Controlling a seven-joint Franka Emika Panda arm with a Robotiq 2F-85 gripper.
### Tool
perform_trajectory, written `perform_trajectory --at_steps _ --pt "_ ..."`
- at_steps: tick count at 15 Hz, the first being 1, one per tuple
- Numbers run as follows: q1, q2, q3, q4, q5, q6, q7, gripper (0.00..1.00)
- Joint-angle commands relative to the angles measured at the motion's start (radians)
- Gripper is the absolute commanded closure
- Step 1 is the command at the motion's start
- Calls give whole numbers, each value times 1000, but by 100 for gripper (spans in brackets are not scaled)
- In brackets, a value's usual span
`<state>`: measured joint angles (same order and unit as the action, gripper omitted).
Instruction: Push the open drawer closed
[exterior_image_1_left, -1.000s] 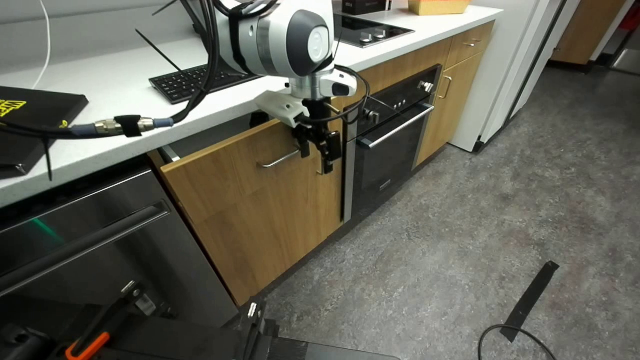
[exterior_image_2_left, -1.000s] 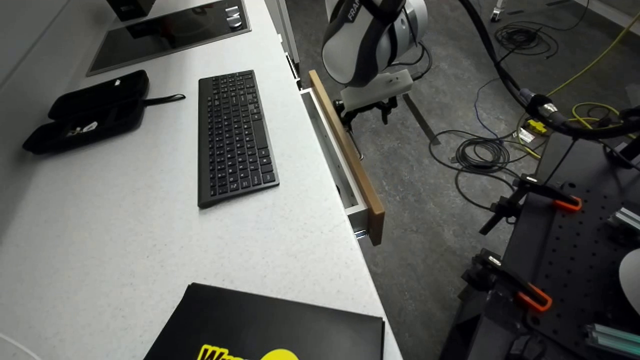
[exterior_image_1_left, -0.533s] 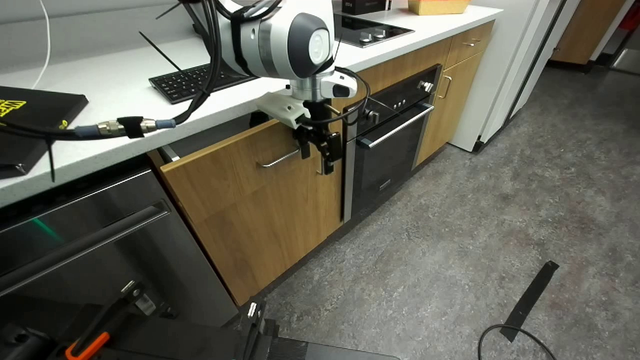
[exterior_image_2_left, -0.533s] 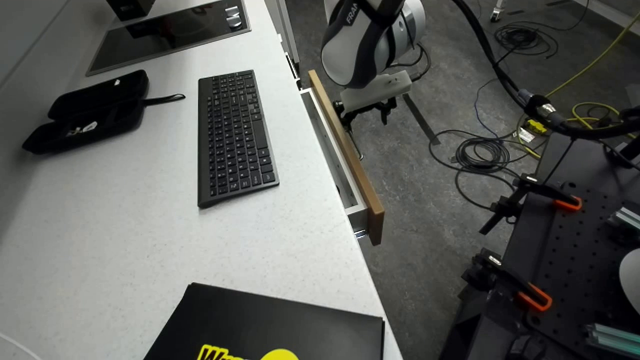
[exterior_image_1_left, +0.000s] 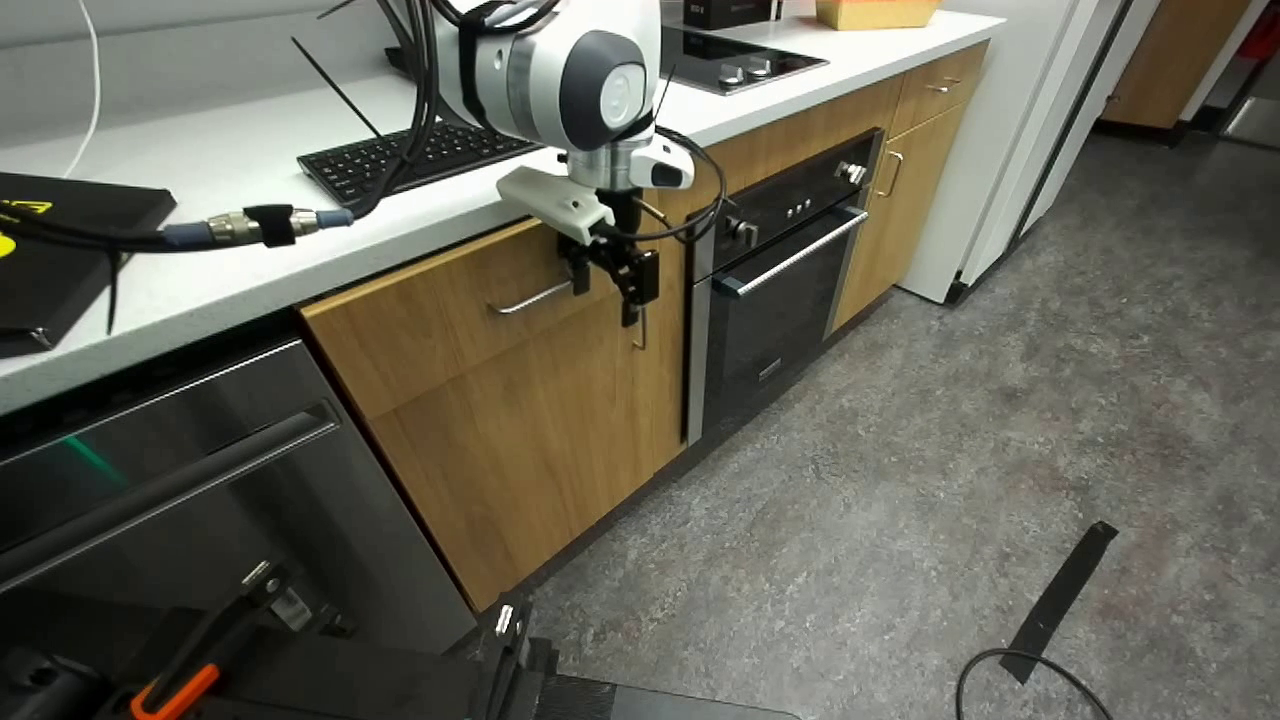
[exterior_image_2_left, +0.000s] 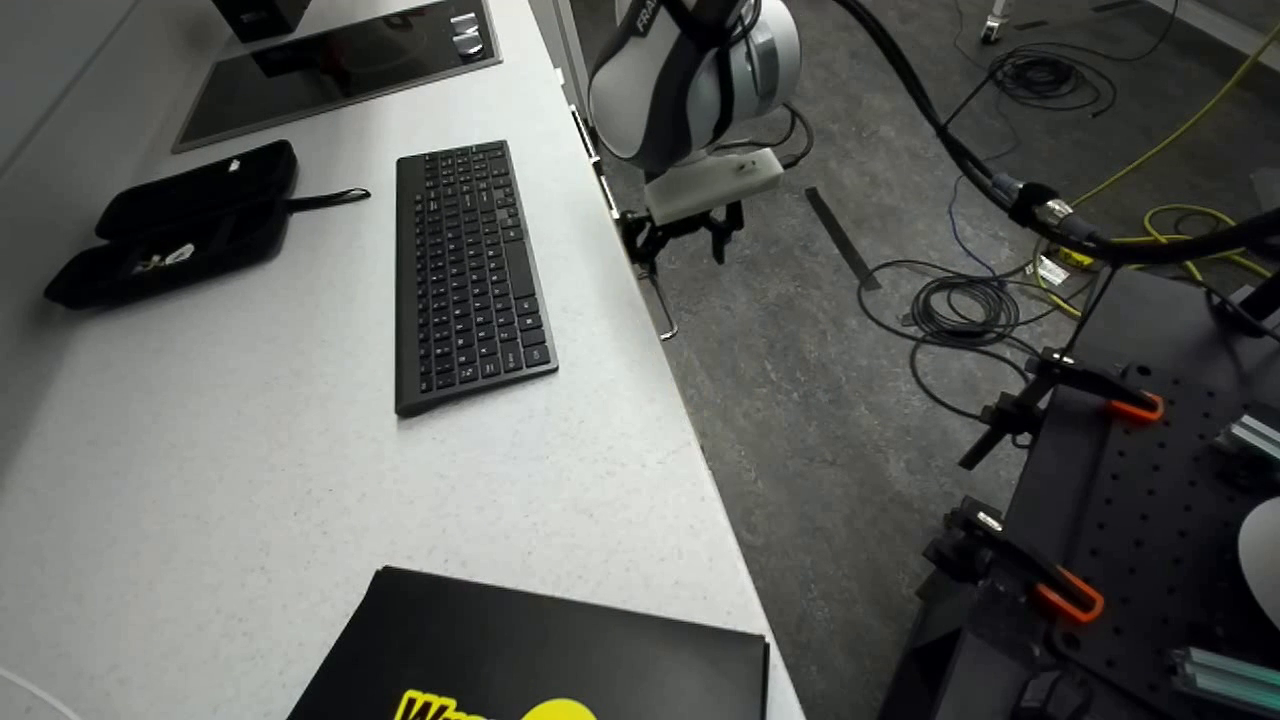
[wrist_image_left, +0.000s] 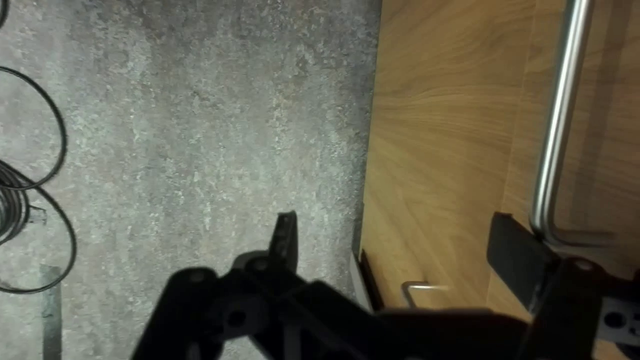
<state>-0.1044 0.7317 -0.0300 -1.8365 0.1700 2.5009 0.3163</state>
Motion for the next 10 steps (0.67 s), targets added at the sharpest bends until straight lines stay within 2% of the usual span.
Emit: perform_trajectory --at_steps 1,5,6,10 --pt "-10 99 77 194 69 -134 -81 0" --pt "17 136 56 286 39 -265 -101 0" --pt "2 89 6 183 26 -201 -93 0" --pt "3 94 1 189 25 -208 -94 0"
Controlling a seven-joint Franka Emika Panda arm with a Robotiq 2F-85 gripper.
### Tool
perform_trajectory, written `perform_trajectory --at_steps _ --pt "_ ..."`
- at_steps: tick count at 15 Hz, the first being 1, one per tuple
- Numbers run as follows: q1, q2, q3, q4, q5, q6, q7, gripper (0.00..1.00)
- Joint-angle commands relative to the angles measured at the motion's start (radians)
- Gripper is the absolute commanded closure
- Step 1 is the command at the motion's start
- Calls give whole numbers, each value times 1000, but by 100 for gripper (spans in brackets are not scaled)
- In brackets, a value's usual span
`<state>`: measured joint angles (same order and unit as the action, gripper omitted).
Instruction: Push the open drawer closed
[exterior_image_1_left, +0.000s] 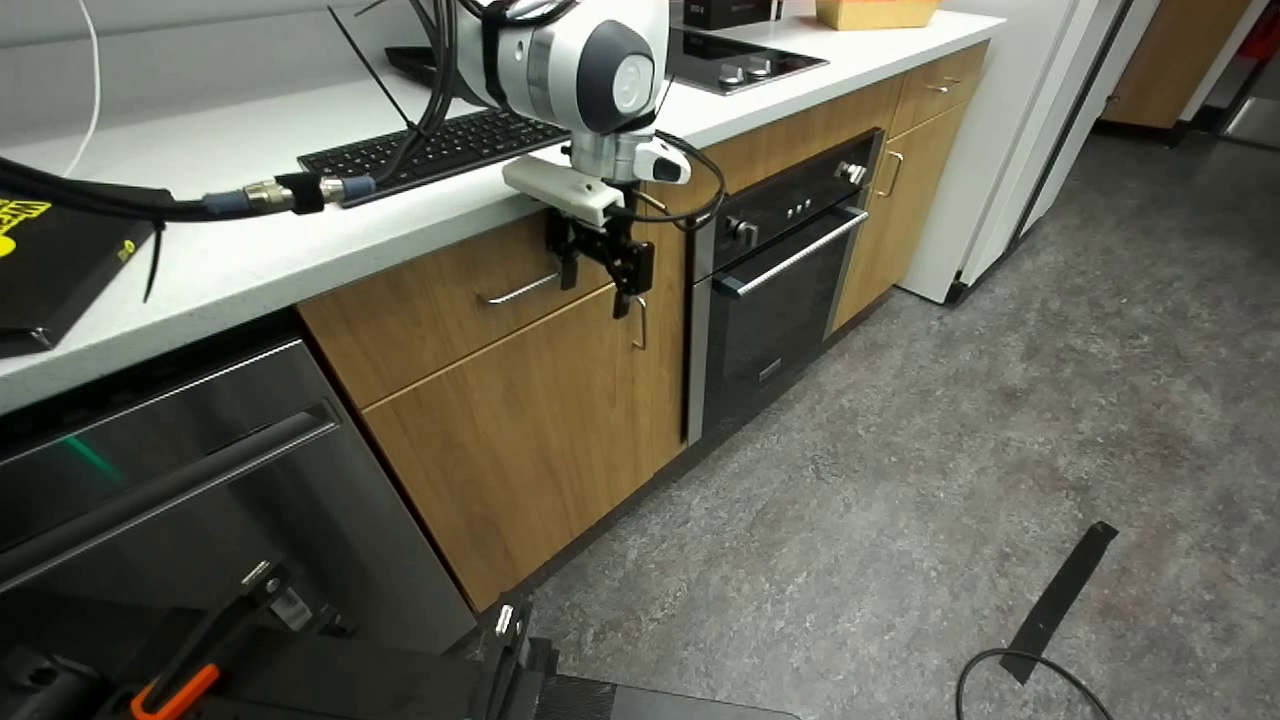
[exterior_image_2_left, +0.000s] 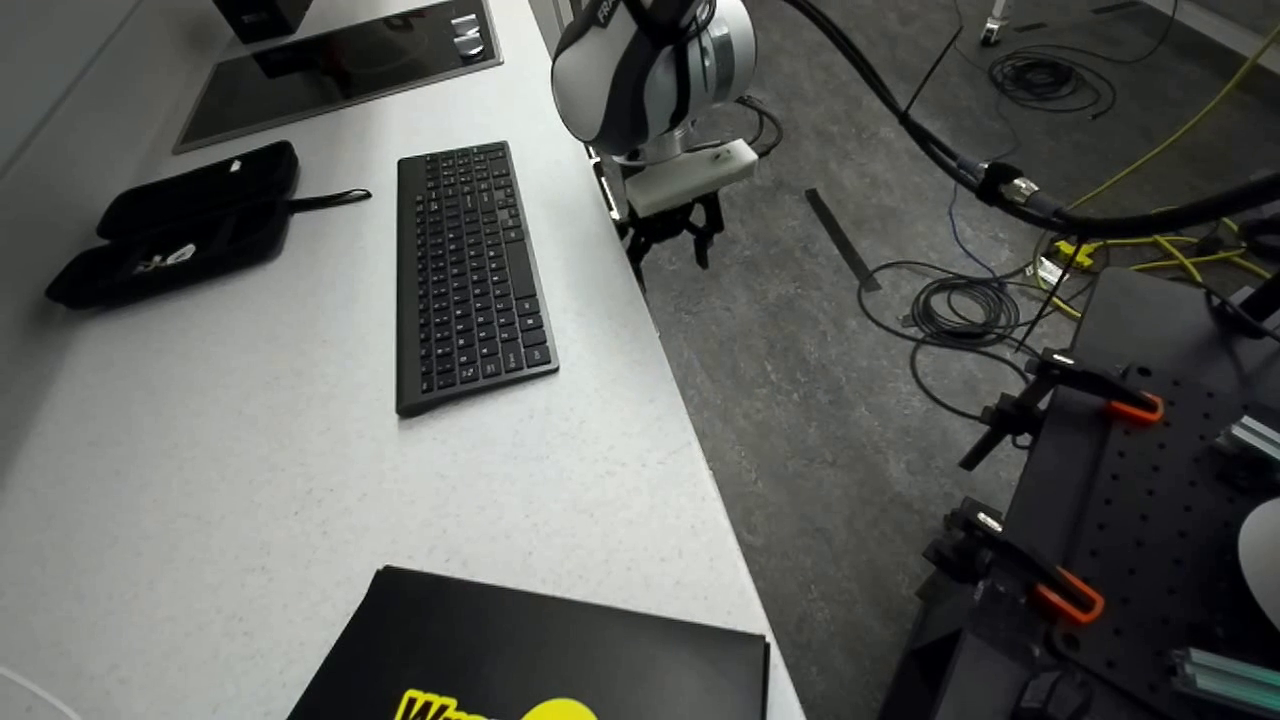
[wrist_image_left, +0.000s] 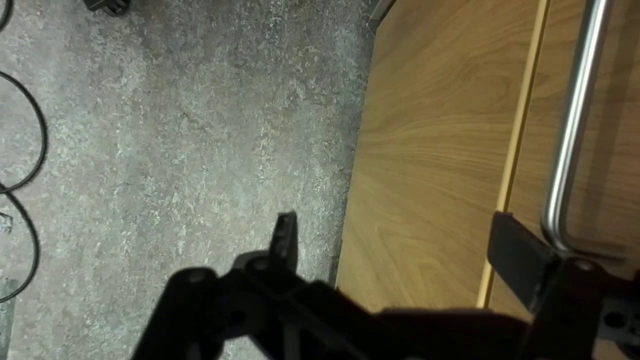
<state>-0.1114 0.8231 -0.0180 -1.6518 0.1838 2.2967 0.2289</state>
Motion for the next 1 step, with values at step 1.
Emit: perform_trajectory --at_steps 1 --pt "10 2 -12 4 11 -4 -7 0"
